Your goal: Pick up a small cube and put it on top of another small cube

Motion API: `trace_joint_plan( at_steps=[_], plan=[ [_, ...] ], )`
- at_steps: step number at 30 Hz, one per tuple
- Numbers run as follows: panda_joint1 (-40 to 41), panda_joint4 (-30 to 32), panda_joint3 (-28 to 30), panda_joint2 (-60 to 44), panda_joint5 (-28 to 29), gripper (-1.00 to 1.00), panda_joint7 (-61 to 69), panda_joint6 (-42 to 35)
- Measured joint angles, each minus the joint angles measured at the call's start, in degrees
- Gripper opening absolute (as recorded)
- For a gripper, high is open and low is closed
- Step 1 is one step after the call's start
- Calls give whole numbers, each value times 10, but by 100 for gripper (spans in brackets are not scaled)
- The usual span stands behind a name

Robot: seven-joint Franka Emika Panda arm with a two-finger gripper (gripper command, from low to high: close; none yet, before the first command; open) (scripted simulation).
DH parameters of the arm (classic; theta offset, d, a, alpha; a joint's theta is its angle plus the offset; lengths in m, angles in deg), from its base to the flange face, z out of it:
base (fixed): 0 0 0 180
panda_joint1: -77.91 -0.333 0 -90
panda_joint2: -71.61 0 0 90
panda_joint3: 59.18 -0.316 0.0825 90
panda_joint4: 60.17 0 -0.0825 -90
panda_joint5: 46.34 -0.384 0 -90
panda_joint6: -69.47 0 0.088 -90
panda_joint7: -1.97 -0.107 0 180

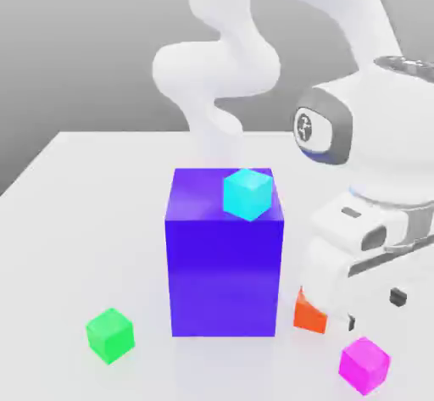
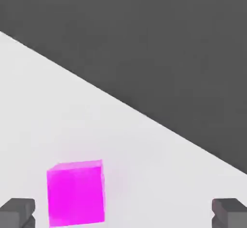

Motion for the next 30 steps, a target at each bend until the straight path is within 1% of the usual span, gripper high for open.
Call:
trace_joint_plan(
  at_steps=[5, 6, 13, 17, 19, 23, 30],
  plan=[
    [-31, -18, 31, -104, 36, 0, -24, 73],
    [-34, -20, 36, -115, 39, -100, -27, 81],
    [-33, -19, 34, -113, 39, -100, -26, 80],
    [-16, -3, 10, -41, 8, -100, -3, 25],
    [-6, -17, 10, -31, -1, -100, 8, -8],
    [53, 12, 60, 12, -23, -100, 8, -24],
    [168, 93, 159, 104, -69, -100, 3, -27]
  ],
)
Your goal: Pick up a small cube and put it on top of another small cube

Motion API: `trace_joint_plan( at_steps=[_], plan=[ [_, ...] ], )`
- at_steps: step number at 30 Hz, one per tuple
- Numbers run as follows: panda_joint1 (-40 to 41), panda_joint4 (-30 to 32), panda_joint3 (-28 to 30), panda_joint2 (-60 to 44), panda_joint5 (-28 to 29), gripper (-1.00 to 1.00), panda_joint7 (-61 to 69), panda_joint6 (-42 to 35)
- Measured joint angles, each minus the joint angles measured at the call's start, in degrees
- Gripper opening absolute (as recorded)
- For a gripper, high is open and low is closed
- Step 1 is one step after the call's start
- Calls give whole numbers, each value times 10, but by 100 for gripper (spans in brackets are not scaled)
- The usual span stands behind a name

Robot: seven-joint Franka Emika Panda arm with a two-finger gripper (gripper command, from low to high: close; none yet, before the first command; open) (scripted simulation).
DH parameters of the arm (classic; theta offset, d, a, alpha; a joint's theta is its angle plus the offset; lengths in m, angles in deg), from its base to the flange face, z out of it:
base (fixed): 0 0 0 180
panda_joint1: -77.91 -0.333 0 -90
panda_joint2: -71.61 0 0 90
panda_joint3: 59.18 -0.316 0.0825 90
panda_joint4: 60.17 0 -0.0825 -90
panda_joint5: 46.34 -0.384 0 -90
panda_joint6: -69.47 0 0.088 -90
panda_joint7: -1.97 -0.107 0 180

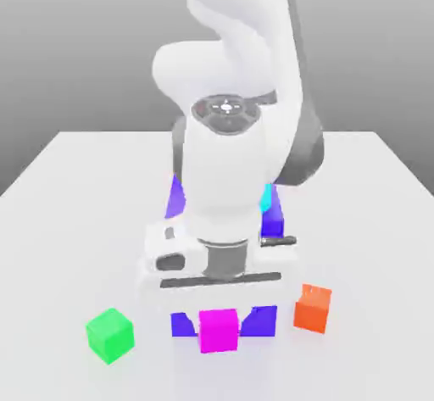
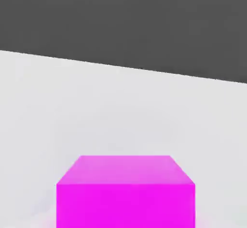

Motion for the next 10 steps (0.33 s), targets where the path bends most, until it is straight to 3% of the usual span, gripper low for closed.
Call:
trace_joint_plan(
  at_steps=[2, 6, 7, 10],
  plan=[
    [70, 28, 34, 18, -17, -100, -3, 15],
    [88, 37, 30, -41, -49, -100, 14, 86],
    [92, 36, 25, -57, -53, 100, 16, 101],
    [92, 36, 25, -57, -53, 100, 16, 101]
  ],
)
